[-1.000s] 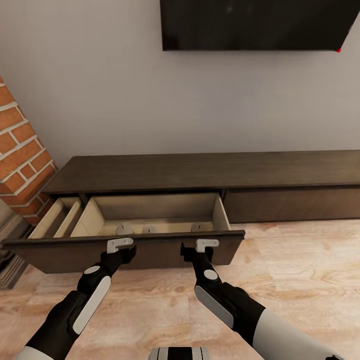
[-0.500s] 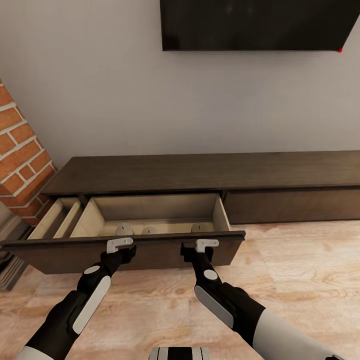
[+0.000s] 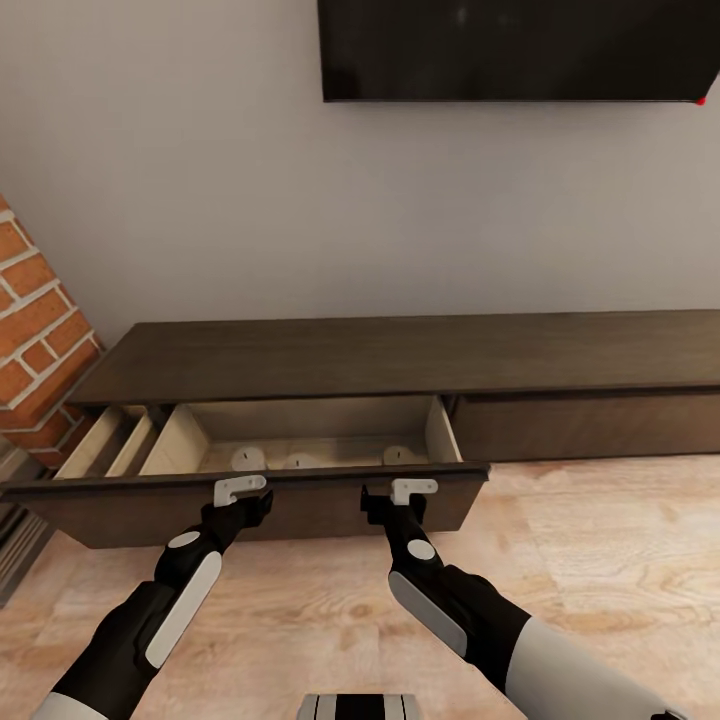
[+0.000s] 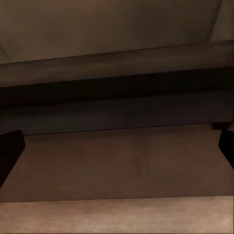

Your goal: Place each of the two pumpkins and all three candles from the living room inside a cabinet in the living room (use any cabinet), then make sure every cabinet is closed, and position the cauldron so it is next to a table in the living room.

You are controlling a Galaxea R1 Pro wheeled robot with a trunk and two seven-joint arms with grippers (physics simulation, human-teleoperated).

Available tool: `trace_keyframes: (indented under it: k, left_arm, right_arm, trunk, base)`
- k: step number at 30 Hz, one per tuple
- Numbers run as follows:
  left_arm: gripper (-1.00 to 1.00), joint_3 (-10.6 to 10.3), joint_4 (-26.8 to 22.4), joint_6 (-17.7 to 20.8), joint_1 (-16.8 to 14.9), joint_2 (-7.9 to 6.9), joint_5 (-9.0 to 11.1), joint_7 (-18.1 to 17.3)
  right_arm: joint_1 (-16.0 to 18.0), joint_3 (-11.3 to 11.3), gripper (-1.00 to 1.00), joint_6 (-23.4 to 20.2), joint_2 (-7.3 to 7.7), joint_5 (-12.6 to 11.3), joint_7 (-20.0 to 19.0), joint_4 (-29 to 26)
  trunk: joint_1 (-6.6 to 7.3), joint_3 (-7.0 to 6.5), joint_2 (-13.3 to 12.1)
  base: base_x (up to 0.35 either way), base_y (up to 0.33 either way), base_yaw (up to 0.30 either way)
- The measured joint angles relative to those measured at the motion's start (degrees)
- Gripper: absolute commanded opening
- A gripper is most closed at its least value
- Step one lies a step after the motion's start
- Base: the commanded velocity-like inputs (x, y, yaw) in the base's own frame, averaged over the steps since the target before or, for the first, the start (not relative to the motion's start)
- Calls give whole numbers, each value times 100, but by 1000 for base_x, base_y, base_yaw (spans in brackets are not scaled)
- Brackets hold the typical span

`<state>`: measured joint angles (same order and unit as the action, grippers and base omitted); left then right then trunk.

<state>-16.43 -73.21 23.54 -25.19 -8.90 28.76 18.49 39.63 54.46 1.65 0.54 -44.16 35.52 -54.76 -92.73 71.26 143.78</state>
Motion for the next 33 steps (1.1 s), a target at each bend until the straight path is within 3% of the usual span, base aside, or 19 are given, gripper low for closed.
trace_keyframes:
  k: [20, 33]
  left_arm:
    - [100, 0, 0, -1, 0, -9, -2, 0]
    - [100, 3, 0, -1, 0, -9, -4, -2]
  right_arm:
    - [0, -1, 100, 0, 0, -1, 1, 0]
    - [0, -1, 100, 1, 0, -2, 2, -3]
  trunk:
    - [-1, 0, 0]
    - [-1, 0, 0]
  base:
    - [264, 0, 0]
    - [127, 0, 0]
